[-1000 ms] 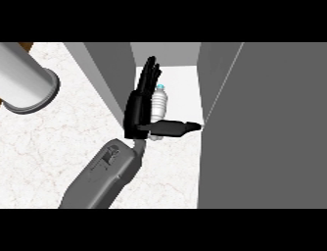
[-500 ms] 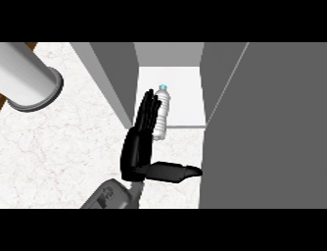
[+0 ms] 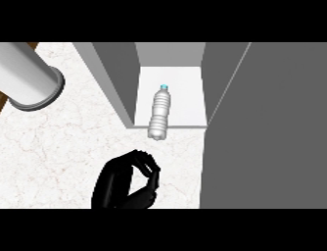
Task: Pick up the bottled water, place it into the cabinet and close the cabinet
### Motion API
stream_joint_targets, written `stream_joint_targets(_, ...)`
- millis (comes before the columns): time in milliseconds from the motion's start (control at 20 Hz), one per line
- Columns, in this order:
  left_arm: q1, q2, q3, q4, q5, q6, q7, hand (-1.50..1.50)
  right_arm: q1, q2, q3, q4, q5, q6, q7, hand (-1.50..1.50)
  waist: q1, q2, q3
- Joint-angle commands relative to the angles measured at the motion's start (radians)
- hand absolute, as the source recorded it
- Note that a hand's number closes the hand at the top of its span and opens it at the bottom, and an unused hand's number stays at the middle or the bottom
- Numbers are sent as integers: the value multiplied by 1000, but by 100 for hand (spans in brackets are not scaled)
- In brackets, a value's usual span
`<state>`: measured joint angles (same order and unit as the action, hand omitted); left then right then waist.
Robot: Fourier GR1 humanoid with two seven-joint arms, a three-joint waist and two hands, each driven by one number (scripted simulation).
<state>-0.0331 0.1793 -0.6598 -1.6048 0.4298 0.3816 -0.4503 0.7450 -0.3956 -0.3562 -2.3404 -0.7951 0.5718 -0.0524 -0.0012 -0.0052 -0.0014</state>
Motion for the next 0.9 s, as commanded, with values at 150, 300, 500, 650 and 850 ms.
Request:
stream_joint_targets(150,141,157,48,-115,25,-86,-31,150,96,12,19,-203,61,54,54,150,-10,-2,0)
stream_joint_targets(300,164,220,94,-161,42,-98,-11,150,88,-26,92,-205,97,137,72,150,-6,-4,0)
stream_joint_targets(500,219,313,180,-206,92,-160,-35,150,94,-37,123,-263,95,167,77,150,-7,-6,-2)
stream_joint_targets(650,256,358,233,-248,152,-214,-36,150,113,-20,108,-307,84,171,49,150,-18,-9,-3)
stream_joint_targets(850,299,389,296,-287,229,-264,-45,-150,57,-8,159,-319,155,177,47,150,-7,-13,-6)
